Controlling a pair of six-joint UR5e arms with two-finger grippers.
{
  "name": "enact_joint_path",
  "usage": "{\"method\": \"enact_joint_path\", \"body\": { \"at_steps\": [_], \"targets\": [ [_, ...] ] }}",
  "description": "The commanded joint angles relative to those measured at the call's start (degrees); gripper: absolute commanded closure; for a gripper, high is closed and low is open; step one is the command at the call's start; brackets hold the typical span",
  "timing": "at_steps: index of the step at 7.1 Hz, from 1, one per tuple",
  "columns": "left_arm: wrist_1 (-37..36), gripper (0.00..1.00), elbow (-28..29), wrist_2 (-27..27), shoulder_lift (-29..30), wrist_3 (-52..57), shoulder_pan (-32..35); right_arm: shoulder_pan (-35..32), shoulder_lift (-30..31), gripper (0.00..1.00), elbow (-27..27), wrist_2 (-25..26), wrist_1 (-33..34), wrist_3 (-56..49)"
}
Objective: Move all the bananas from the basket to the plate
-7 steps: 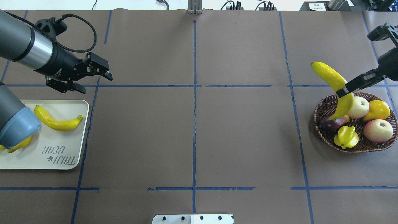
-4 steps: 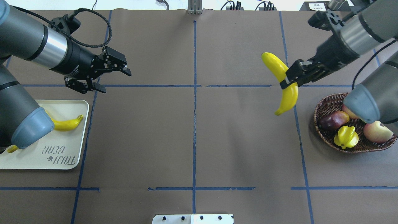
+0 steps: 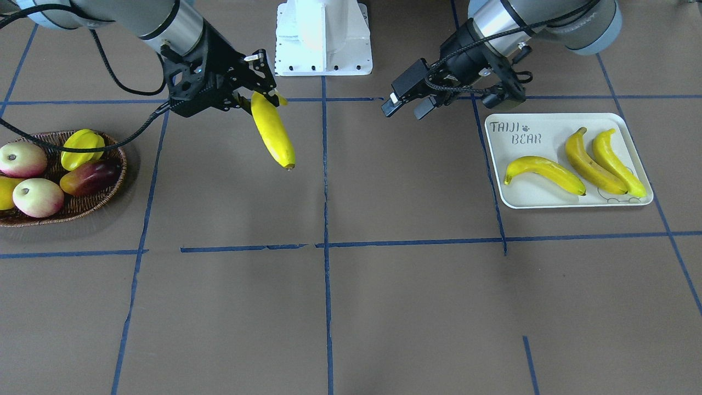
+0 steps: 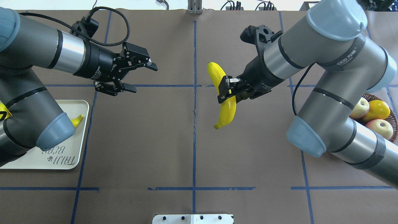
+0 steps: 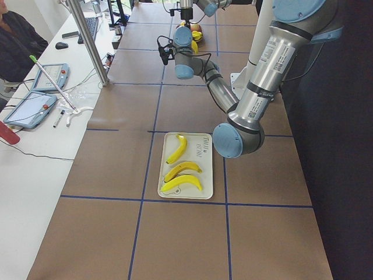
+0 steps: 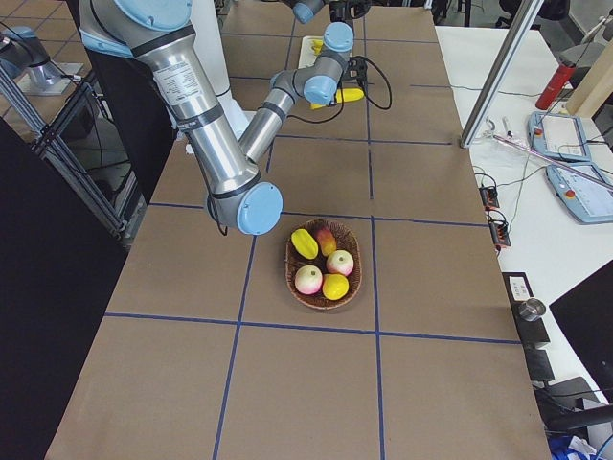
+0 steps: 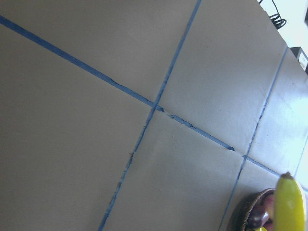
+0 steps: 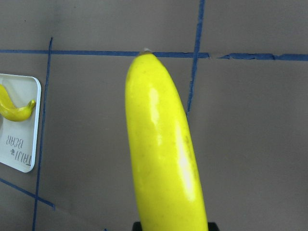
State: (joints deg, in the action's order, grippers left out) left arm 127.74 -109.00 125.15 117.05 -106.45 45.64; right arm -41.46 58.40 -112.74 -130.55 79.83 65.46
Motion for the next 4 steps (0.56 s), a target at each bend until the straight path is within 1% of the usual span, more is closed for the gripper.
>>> {"method": "enact_joint_path", "body": {
  "at_steps": [1, 3, 4],
  "targets": [
    [1.28, 0.0, 1.16, -1.39, 2.73, -0.77, -2.03, 4.44, -1.27, 1.0, -1.69, 3.19, 0.06, 0.9],
    [1.89, 0.0, 3.08, -1.4, 4.23, -0.77, -3.79, 6.47, -2.93, 1.0, -1.87, 4.07, 0.06, 0.9],
    [1.98, 0.0, 3.09, -1.4, 4.59, -0.77, -4.76, 7.0, -3.47, 0.99, -1.87, 4.25, 0.06, 0.9]
  ]
}}
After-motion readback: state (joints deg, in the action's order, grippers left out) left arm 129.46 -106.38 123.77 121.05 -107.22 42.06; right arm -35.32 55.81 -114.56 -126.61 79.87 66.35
